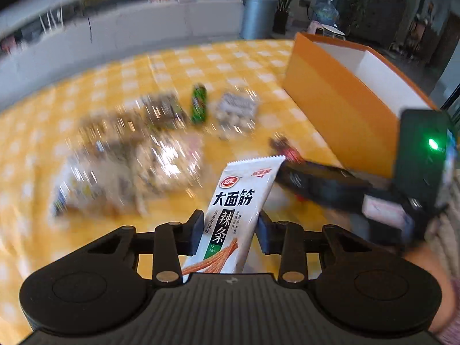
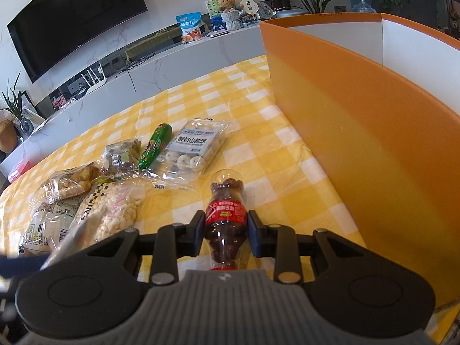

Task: Organize snacks
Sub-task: 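Close the left tool on the white spicy-strip bag and lift it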

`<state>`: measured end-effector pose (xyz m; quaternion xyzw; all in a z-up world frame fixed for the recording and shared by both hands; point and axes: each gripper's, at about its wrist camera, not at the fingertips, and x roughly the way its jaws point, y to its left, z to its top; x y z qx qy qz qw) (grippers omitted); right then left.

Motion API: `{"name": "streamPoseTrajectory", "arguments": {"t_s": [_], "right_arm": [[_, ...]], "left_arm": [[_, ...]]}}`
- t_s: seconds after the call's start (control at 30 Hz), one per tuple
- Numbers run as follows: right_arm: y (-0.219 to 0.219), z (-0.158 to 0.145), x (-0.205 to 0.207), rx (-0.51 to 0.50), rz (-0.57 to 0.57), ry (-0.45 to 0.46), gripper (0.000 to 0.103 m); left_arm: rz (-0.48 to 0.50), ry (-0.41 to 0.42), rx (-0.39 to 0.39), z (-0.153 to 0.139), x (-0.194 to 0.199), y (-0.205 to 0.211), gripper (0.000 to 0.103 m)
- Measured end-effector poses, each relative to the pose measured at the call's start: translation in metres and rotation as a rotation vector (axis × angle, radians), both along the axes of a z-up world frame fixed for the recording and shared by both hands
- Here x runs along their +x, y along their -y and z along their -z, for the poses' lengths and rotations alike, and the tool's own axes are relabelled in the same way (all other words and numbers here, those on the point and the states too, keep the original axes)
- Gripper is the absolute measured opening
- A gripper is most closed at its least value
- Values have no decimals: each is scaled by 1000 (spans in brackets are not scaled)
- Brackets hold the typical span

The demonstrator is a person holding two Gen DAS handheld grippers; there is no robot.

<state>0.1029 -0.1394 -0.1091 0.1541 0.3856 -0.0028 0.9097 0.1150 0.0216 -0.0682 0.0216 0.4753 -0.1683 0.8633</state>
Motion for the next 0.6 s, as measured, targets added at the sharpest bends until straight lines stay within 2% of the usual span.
{"name": "streamPoseTrajectory", "arguments": {"t_s": [0.03,0.23,0.3,0.33,0.37,0.43,0.53,0.6], "right_arm": [[0,0,0,0,-1,0,30],[0,0,-1,3,0,2,30],[-1,0,-1,-10,-4,3,30],[-2,0,-1,-13,-5,4,30],[-2,0,-1,-15,-5,5,30],[-4,0,-1,-25,-7,5,30],[-5,0,-1,-37,-11,8,30],[-5,0,-1,-37,-11,8,30]], "left_arm": [[-3,-14,-10,3,-2,-1,31],[-39,-37,45,27,-4,-3,32],[-26,-1,125,31,-5,4,37],[-9,26,159,33,-6,7,49],[15,51,179,35,-8,9,67],[43,75,196,39,-9,11,81],[27,67,166,43,-5,7,84],[-1,33,120,43,-1,1,75]]}}
